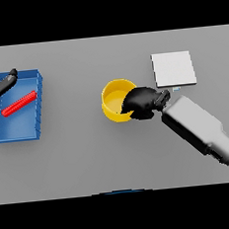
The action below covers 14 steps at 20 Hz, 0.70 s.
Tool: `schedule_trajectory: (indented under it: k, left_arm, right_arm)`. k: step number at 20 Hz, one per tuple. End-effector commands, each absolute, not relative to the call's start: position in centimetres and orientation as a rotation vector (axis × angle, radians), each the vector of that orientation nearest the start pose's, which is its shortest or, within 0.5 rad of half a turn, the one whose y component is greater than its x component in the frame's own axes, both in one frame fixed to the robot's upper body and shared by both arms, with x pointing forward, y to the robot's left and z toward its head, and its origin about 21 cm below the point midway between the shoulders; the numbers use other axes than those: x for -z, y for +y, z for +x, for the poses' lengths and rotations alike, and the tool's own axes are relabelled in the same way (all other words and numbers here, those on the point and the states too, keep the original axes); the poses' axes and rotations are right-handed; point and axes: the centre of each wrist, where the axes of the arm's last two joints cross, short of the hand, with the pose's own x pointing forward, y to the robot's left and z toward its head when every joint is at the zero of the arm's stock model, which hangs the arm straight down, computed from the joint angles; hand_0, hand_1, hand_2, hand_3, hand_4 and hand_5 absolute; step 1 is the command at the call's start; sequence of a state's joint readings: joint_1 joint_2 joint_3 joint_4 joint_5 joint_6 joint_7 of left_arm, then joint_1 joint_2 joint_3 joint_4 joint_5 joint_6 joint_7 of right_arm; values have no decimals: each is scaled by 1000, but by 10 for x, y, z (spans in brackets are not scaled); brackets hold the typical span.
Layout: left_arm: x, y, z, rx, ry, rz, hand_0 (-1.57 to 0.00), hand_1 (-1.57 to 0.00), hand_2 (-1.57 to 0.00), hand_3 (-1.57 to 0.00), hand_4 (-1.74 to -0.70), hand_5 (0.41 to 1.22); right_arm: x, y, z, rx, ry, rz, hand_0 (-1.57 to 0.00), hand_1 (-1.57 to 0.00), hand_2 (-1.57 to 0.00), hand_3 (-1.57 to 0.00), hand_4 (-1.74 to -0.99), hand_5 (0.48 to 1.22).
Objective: Pick up the red beaker and tilt it to pour out 1 green nut into yellow bowl. Pick up the yellow bowl and place it on the metallic measuring scale.
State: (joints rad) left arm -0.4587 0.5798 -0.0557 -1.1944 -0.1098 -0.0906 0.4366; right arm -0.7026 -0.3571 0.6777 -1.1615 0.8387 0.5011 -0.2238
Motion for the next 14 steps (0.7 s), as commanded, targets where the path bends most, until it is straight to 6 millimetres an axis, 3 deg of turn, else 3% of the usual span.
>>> schedule_trajectory:
  k: [1,6,8,14]
  left_arm:
    - [-102,341,354,482,-1136,583,1,1,1,1,-778,704]
    - [-105,342,353,482,-1146,574,1,1,1,1,-776,702]
    - [-107,344,354,474,-1149,572,1,1,1,1,-782,702]
    - [-108,341,356,466,-1152,552,1,1,1,1,-806,703]
  right_arm:
    - [-67,-130,355,-2105,-1230,-286,-1522,-1520,-1415,-1185,-1724,1209]
    - [-99,-142,355,-2083,-1229,-344,-1555,-1554,-1491,-1153,-1735,1217]
    - [-105,-145,351,-2072,-1227,-387,-1561,-1560,-1433,-1215,-1737,1219]
    - [-126,-162,357,-2007,-1215,-480,-1530,-1568,-1518,-1177,-1740,1220]
